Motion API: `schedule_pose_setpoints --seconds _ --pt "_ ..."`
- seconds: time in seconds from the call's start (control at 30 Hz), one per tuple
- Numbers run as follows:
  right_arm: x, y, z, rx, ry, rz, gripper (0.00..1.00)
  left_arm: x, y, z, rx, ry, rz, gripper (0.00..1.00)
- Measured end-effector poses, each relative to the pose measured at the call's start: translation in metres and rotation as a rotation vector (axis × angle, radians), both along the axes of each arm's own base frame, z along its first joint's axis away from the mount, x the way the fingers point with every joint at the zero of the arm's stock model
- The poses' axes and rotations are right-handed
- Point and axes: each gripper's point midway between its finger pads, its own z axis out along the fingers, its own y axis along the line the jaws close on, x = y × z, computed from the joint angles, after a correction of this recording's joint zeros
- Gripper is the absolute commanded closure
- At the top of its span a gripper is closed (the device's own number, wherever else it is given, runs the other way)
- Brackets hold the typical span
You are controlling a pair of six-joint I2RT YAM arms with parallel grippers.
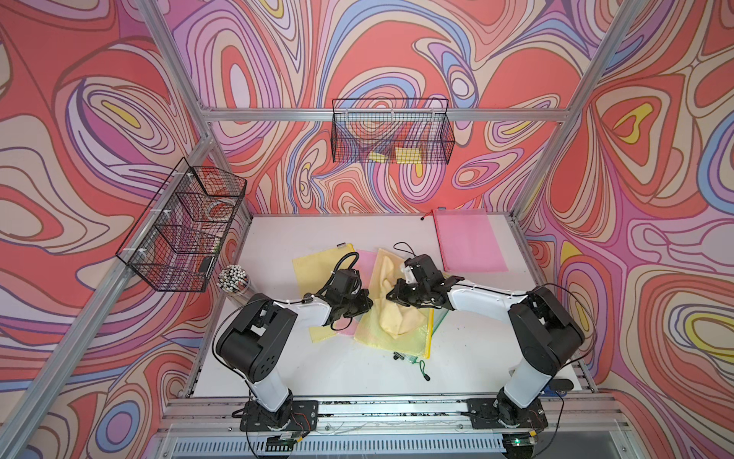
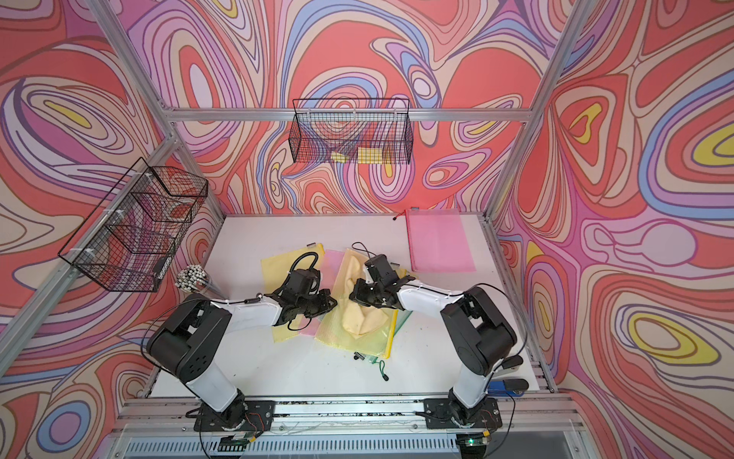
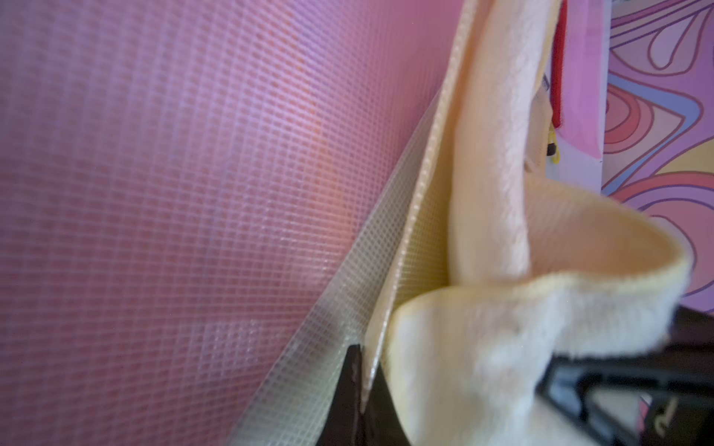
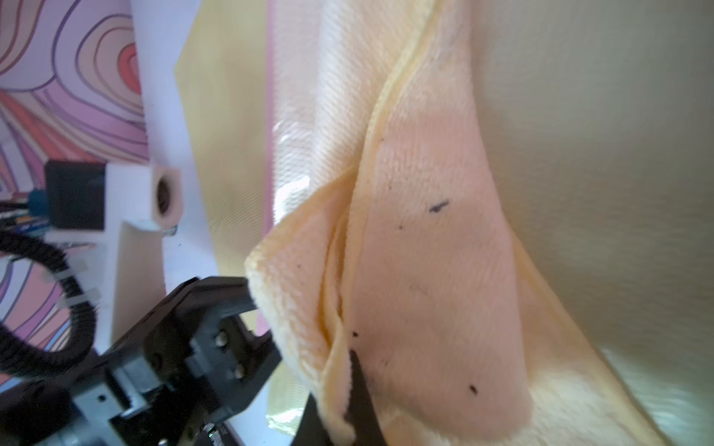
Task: Wipe the document bag
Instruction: Wipe the dirt from the document bag.
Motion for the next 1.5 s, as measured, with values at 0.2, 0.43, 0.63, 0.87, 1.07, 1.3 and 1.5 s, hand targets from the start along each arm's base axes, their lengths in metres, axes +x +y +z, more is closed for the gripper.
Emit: schedule_pose_setpoints --seconds 0.2,0.43,0.63,0.87,1.07,1.3,1.5 --pt "0.000 0.014 -0.031 0.017 0.065 0.006 1.00 0.013 0.000 0.008 -0.047 -0.018 0.088 1.00" --pt "-0.004 -0.029 -0.060 0.006 0.128 -0.055 1.00 0.013 0.005 0.005 -0.048 -0.011 0.118 1.00" --pt "0.013 -0.132 -0.051 -0.033 0.118 -0.252 1.00 0.011 0.009 0.014 -0.051 -0.032 0.123 1.00" --pt "0.016 -0.135 -0.029 -0.075 0.072 -0.238 1.00 0.012 0.010 0.015 -0.052 -0.034 0.127 1.00" --pt "0.001 -0.011 0.011 0.034 -0.016 0.007 1.00 0.013 0.011 0.011 -0.047 -0.028 0.130 1.00" --pt "-0.019 0.042 -0.016 0.156 0.072 0.073 1.00 0.011 0.019 0.001 -0.016 -0.004 0.150 1.00" --pt "-0.030 0.002 -0.058 0.239 0.201 -0.002 1.00 0.010 0.017 0.000 -0.019 0.002 0.143 1.00"
